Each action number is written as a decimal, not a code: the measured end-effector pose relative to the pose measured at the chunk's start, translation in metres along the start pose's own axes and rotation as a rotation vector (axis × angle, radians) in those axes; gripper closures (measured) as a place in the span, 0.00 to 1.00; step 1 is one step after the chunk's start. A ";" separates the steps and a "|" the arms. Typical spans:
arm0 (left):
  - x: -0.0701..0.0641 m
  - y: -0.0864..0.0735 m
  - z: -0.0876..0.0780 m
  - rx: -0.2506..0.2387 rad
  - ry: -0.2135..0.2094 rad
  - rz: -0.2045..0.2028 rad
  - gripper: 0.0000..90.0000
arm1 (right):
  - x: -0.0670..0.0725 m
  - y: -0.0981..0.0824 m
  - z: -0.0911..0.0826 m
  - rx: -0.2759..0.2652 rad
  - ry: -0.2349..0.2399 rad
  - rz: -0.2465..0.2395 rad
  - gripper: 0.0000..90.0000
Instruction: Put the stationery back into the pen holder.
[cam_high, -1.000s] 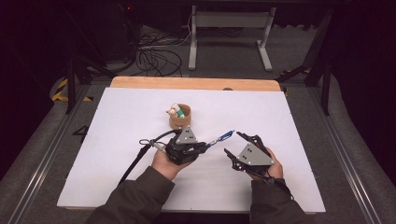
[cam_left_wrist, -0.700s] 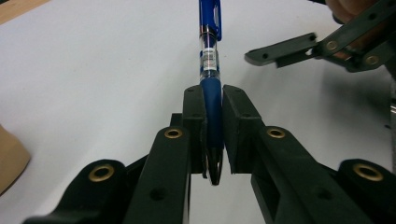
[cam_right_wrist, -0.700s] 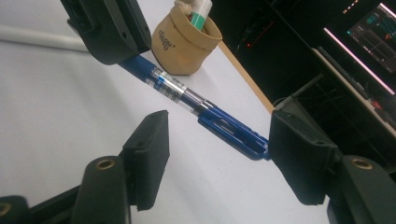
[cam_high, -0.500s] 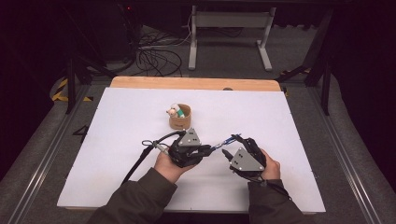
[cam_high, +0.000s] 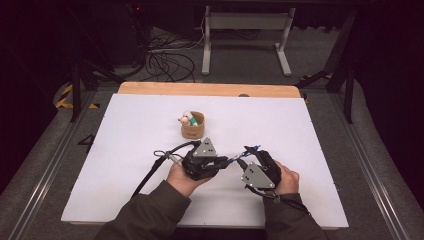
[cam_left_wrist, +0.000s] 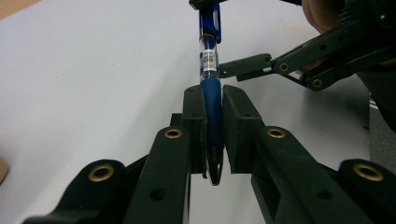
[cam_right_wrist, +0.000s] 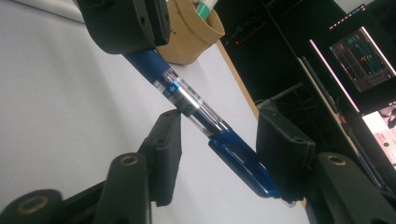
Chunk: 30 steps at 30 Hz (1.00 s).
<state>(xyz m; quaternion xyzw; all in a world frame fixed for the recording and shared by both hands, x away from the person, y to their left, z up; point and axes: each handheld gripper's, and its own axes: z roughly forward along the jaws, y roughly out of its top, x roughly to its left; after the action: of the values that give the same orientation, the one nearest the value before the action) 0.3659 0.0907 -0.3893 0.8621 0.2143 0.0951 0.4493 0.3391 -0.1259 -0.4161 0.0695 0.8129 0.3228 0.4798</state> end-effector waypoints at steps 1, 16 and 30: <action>0.000 0.000 0.000 0.000 0.000 0.001 0.89 | 0.000 0.000 0.000 0.002 -0.005 -0.003 0.59; 0.005 0.001 -0.005 -0.037 0.005 -0.023 0.76 | 0.009 0.001 0.005 0.049 0.029 -0.065 0.85; 0.012 -0.010 -0.014 -0.029 0.056 -0.048 0.50 | 0.006 -0.002 0.005 0.040 0.035 0.019 0.88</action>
<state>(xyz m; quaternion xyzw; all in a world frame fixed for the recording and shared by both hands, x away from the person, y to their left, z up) 0.3691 0.1115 -0.3902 0.8470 0.2459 0.1114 0.4579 0.3405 -0.1228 -0.4235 0.0811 0.8267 0.3123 0.4609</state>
